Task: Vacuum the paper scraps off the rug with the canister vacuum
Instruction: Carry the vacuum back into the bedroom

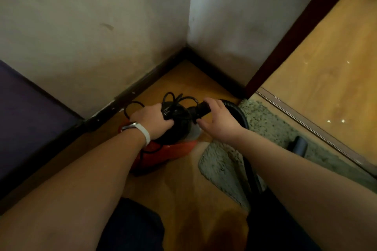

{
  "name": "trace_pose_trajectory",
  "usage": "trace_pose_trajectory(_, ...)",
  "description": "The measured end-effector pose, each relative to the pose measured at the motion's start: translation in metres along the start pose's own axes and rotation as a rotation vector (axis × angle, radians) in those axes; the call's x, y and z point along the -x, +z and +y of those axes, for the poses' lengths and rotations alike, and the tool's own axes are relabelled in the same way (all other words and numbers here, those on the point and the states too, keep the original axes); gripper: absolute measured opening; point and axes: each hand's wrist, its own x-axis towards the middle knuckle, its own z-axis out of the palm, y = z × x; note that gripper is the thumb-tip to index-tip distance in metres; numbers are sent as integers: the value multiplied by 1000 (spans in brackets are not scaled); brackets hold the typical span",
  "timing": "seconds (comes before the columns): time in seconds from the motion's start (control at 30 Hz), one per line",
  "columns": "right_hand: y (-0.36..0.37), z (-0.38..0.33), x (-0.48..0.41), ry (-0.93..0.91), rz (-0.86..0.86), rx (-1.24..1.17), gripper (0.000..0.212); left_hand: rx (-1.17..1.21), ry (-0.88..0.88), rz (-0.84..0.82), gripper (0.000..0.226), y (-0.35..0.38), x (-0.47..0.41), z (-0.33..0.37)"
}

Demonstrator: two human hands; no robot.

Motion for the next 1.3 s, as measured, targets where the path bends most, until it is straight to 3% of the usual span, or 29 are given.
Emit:
trace_pose_trajectory(0.13,5,53,-3,64,157,135,81,-55,-4,109,34,5,0,6)
trace_pose_trajectory(0.27,13,97,-17,239,146,72,92,-117,-23,193,36,13,-3,4)
trace_pose_trajectory(0.6,83,188,60,620,25,-286,76,-94,-23,253,26,19,2,8)
trace_pose_trajectory(0.87,122,233,132,856,-167,-170,47,-142,-56,281,34,24,4,12)
trace_pose_trajectory(1.07,114,217,134,845,-195,-192,42,-152,-68,283,45,21,4,16)
trace_pose_trajectory(1.3,74,161,123,671,19,-324,39,-104,-137,295,37,20,10,30)
